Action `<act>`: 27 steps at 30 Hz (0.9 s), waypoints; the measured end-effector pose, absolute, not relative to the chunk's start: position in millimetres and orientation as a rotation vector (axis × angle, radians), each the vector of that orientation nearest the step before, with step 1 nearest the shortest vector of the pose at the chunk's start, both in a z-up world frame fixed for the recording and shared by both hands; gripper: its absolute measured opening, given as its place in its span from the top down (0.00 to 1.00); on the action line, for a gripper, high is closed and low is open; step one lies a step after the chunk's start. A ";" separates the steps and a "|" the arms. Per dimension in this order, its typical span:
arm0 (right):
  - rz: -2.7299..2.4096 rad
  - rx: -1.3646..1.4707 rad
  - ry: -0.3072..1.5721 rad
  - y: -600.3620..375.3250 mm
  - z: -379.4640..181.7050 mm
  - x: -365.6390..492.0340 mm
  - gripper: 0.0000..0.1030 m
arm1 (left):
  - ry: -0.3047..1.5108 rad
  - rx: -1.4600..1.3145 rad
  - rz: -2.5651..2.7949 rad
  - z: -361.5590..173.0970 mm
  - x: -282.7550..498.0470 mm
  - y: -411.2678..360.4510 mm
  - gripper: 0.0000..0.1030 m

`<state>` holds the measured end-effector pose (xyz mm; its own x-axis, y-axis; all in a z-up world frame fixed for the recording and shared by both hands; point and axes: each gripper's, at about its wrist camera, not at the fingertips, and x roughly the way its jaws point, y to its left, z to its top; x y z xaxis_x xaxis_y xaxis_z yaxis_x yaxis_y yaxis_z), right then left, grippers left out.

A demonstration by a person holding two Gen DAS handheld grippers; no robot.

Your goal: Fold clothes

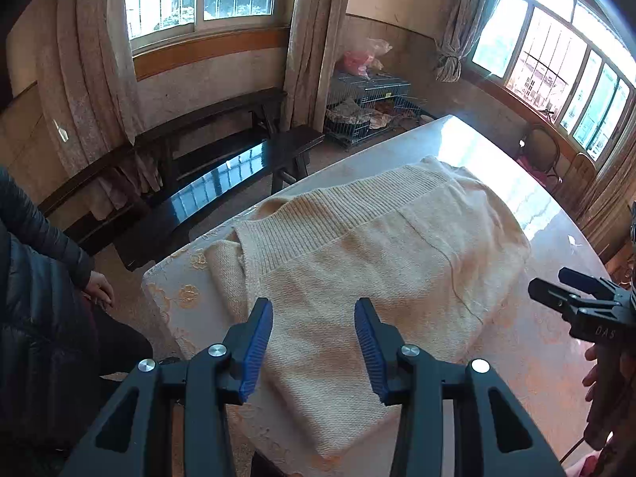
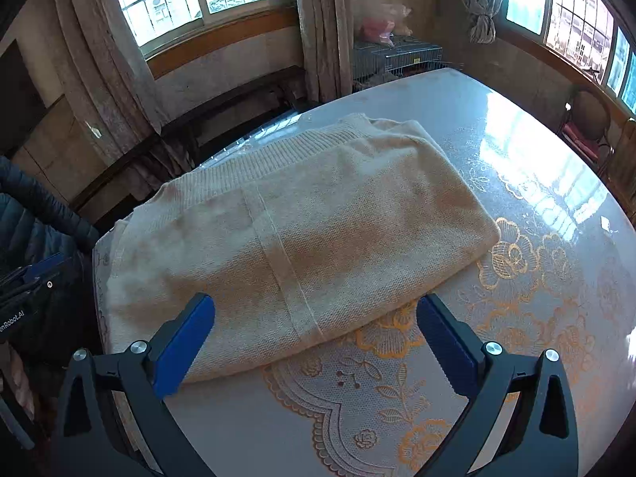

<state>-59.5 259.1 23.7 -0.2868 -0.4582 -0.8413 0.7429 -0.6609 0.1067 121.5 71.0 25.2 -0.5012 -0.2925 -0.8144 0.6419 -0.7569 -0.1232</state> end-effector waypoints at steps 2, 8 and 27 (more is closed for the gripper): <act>-2.020 1.170 0.385 259.6 25.5 -48.4 0.00 | 0.555 1.112 -2.238 26.7 117.4 84.8 0.57; -2.053 1.141 0.381 257.8 34.4 -21.6 0.00 | 0.547 1.091 -2.229 28.3 116.2 118.3 0.57; -2.124 1.041 0.433 237.2 36.7 5.1 0.00 | 0.583 0.989 -2.188 33.9 134.4 119.1 0.58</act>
